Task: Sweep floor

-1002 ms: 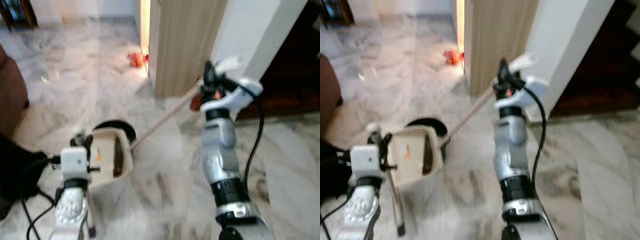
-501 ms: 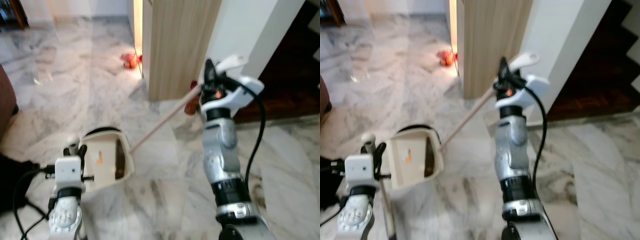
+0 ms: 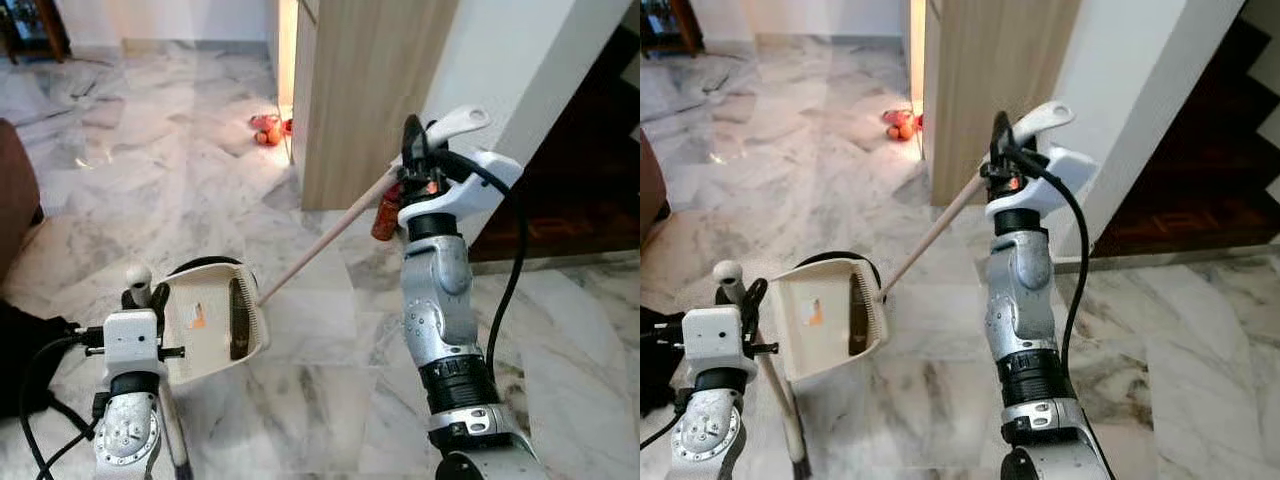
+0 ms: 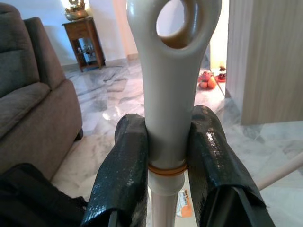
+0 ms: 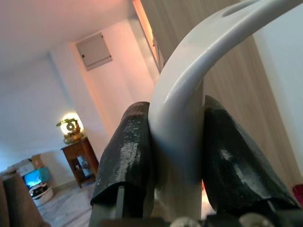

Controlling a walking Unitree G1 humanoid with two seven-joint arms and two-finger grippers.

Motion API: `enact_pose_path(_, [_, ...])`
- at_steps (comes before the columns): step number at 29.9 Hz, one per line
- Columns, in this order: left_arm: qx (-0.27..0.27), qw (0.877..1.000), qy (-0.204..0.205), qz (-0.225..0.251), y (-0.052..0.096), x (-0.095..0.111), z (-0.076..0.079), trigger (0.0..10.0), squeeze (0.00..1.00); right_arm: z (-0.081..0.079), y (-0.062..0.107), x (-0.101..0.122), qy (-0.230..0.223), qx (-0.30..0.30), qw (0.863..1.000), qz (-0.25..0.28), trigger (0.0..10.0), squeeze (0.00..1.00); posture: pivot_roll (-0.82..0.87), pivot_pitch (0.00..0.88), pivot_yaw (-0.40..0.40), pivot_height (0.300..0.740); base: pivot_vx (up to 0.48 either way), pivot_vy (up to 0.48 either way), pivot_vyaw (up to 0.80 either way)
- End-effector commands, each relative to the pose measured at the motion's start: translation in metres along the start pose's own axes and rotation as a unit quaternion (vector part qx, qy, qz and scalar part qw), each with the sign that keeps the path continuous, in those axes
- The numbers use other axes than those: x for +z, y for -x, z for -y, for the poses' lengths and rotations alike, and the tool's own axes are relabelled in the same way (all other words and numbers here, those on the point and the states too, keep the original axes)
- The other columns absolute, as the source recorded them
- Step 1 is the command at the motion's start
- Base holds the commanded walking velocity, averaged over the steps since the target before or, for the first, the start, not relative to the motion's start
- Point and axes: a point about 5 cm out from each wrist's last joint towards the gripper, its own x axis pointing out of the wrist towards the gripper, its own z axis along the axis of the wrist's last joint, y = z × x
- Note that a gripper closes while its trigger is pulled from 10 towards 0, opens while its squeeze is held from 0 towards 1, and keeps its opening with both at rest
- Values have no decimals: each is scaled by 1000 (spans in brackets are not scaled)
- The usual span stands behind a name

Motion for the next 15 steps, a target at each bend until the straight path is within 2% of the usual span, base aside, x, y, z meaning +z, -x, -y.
enact_pose_path(1, [-1,1000,-4,25,-2,8,1,10000,0,-5,-7,15,-12,3,999,34,10000,0,145,67,-82,740,0,0,0])
enact_pose_path(4, [0,1000,-1,24,-2,8,2,10000,0,-5,-7,14,-11,3,999,33,10000,0,145,68,-83,740,0,0,0])
enact_pose_path(15, [1,1000,1,23,-2,9,2,10000,0,-4,-6,13,-13,1,999,29,10000,0,143,81,-83,740,0,311,0])
